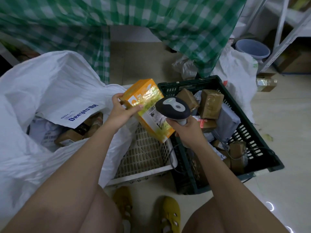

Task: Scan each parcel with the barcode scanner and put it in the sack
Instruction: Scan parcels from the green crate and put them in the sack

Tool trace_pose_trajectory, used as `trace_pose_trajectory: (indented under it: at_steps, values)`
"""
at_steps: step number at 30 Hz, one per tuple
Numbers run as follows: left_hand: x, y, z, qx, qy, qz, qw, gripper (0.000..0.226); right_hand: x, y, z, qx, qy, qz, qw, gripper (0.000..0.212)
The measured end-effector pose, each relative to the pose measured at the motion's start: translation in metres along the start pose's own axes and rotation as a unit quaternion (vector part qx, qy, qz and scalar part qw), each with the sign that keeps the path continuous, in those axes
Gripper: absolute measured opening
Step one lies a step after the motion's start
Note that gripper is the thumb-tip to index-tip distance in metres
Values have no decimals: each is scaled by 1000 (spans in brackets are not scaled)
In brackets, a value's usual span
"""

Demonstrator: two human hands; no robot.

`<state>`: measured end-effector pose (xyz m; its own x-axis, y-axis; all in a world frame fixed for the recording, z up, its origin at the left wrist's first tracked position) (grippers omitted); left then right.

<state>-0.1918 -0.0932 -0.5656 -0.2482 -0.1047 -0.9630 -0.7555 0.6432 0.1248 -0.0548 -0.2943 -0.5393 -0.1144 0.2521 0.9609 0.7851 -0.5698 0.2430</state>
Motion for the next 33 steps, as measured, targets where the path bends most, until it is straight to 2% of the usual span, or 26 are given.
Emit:
trace_pose_trajectory:
  at_steps: [7, 11, 15, 19, 23, 33]
  values:
    - [10, 3, 2, 8, 17, -52, 998, 65, 5, 7, -28, 25, -9, -17, 999, 19]
    - [19, 8, 0, 9, 36, -73, 997, 71, 9, 5, -37, 37, -1, -60, 998, 33]
    - [22, 10, 1, 14, 39, -70, 997, 77, 8, 4, -39, 53, -13, -111, 992, 24]
    - [20, 8, 3, 11, 31, -63, 997, 79, 10, 5, -38, 52, -18, -136, 989, 34]
    - [21, 10, 5, 3, 34, -61, 998, 79, 12, 8, -38, 46, -21, -146, 988, 28]
    - [24, 9, 9, 12, 30, -70, 997, 78, 19, 9, -40, 46, -11, -132, 990, 36]
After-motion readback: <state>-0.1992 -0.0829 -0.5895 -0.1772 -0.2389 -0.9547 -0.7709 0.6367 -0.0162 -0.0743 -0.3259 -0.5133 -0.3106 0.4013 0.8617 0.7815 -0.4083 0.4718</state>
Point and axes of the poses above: each hand's wrist, its own z-axis towards the middle knuckle, its own y-axis out of the back of the hand, x = y × z, the point moved 7 cm from there along z, towards the middle knuckle, and after that the axes turned 4 degrees about x, right-handed, at the moved point
